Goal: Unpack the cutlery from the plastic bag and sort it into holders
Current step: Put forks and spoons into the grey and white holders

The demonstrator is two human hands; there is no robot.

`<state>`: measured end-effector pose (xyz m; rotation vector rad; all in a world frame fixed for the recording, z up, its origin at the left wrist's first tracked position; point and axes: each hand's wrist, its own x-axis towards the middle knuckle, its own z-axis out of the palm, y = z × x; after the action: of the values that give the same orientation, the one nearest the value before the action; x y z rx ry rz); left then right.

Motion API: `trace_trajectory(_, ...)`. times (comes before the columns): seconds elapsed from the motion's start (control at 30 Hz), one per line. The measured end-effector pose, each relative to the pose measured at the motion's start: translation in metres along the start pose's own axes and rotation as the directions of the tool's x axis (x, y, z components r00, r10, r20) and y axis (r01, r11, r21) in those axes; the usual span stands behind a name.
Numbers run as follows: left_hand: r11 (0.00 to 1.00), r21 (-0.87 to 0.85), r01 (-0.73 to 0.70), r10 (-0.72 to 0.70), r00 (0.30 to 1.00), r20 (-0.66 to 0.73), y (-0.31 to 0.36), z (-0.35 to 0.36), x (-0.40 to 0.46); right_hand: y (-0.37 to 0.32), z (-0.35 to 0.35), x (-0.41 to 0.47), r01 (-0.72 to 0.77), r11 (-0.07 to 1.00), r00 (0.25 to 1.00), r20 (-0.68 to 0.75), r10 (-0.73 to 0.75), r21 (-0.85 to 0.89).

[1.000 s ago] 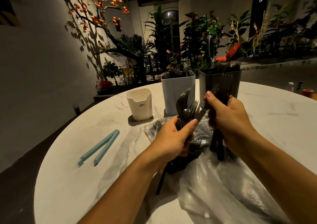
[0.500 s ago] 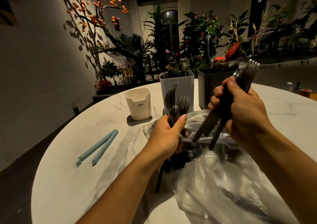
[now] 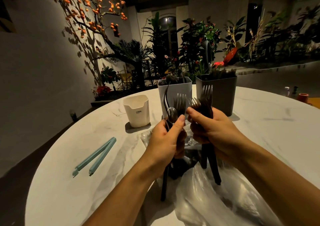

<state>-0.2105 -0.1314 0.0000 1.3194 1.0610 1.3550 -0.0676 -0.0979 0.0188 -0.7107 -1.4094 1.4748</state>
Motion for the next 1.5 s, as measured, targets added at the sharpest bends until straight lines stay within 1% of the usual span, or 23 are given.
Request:
trace_trajectory(0.1,1.000,0.003,0.014,-0.014,1.000,0.008,0.002,0.002,-0.002,-0.002,-0.001,0.000,0.030,0.999,0.999,0.015,-0.029,-0.013)
trace_trajectory(0.27,0.999,0.010,0.042,-0.042,0.998,-0.042,0.001,0.000,0.000,-0.003,0.000,0.000,0.041,0.999,0.998,-0.040,-0.042,-0.036)
trace_trajectory(0.37,0.999,-0.007,0.041,-0.041,0.999,-0.017,0.000,0.000,0.000,-0.004,0.000,-0.002,0.065,0.995,0.994,-0.079,-0.071,-0.079)
trace_trajectory(0.47,0.999,-0.034,0.031,-0.030,0.999,0.034,0.000,0.001,-0.001,-0.007,0.001,-0.003,0.030,0.998,0.994,-0.102,-0.036,-0.055)
trace_trajectory(0.53,0.999,-0.028,0.032,-0.031,0.999,0.044,0.000,0.001,-0.002,-0.008,0.002,-0.002,0.024,0.999,0.995,-0.100,-0.028,-0.042)
trace_trajectory(0.67,1.000,-0.018,0.002,-0.001,0.999,0.054,0.000,0.001,-0.002,-0.006,0.005,-0.003,0.073,0.995,0.994,-0.076,-0.078,-0.063)
trace_trajectory(0.8,0.999,0.031,-0.011,0.010,0.999,0.036,-0.001,0.002,-0.002,-0.002,0.005,0.000,0.113,0.992,0.981,-0.155,-0.120,-0.052)
trace_trajectory(0.9,0.998,0.058,-0.006,0.005,1.000,0.021,-0.002,0.001,-0.001,0.000,0.003,0.001,0.130,0.989,0.972,-0.188,-0.141,-0.066)
trace_trajectory(1.03,0.997,0.067,0.038,-0.036,0.999,-0.018,-0.002,-0.001,0.000,0.004,-0.001,0.004,0.143,0.982,0.951,-0.258,-0.170,-0.121)
trace_trajectory(1.13,0.998,0.012,0.055,-0.055,0.998,0.017,0.001,0.000,-0.001,0.005,-0.005,0.005,0.125,0.983,0.943,-0.291,-0.159,-0.133)
trace_trajectory(1.23,0.995,-0.070,0.071,-0.068,0.997,0.045,0.004,0.000,-0.001,0.003,-0.009,0.005,0.116,0.989,0.946,-0.293,-0.137,-0.087)
trace_trajectory(1.37,0.980,-0.127,0.156,-0.150,0.987,0.054,0.007,0.000,-0.002,0.003,-0.010,0.004,0.099,0.995,0.956,-0.274,-0.102,-0.026)
trace_trajectory(1.43,0.977,-0.127,0.170,-0.164,0.985,0.061,0.007,0.000,-0.002,0.004,-0.010,0.004,0.099,0.994,0.955,-0.277,-0.107,-0.043)
trace_trajectory(1.5,0.978,-0.114,0.172,-0.167,0.985,0.052,0.004,0.002,-0.002,0.005,-0.009,0.005,0.103,0.989,0.947,-0.295,-0.129,-0.104)
